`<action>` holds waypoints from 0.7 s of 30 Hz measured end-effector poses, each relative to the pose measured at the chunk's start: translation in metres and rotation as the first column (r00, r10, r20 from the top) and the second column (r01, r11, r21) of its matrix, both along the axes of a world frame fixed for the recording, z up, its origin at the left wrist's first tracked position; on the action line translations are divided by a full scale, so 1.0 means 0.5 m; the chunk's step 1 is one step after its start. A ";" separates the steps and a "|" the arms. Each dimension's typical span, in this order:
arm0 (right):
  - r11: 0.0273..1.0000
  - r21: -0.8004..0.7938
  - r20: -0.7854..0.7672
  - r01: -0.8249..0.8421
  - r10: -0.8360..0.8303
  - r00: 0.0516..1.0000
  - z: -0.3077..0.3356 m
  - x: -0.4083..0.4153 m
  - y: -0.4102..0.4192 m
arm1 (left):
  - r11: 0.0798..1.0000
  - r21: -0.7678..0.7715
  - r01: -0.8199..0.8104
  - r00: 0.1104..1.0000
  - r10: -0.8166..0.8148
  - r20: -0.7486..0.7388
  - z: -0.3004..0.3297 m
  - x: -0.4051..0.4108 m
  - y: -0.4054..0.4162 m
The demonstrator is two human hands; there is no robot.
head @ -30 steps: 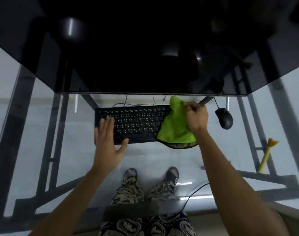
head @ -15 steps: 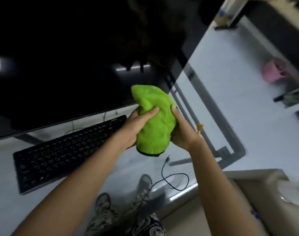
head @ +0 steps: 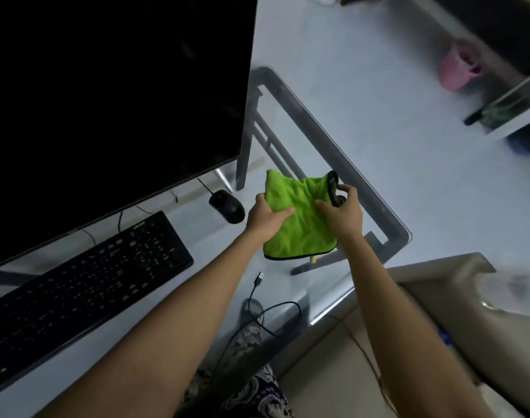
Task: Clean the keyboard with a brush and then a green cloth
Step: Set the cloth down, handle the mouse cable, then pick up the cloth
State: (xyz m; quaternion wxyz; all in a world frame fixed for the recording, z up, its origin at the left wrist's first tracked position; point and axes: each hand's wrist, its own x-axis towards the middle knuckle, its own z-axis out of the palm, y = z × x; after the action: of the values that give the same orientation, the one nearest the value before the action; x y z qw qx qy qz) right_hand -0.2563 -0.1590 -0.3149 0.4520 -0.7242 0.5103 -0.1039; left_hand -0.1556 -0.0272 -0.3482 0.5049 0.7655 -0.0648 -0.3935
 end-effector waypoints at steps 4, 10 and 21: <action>0.986 -0.070 -0.153 -0.151 0.139 0.978 -0.058 0.011 -0.025 | 0.969 0.191 0.158 0.939 -0.207 0.273 -0.045 -0.015 -0.015; 0.886 -0.417 -0.325 -0.204 0.064 0.943 -0.066 0.038 0.024 | 0.945 0.278 0.172 0.789 -0.301 0.535 -0.028 -0.023 0.034; 0.282 -0.408 -0.170 -0.868 0.911 0.376 -0.070 0.129 0.476 | 0.908 0.256 -0.332 0.722 0.070 0.689 0.013 -0.010 0.620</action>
State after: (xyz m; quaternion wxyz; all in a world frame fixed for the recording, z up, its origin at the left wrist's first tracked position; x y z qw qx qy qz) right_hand -0.1919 0.0790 -0.3502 0.2831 -0.9580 -0.0402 0.0205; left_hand -0.1605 0.2829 -0.3415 0.3385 0.9365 -0.0817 -0.0411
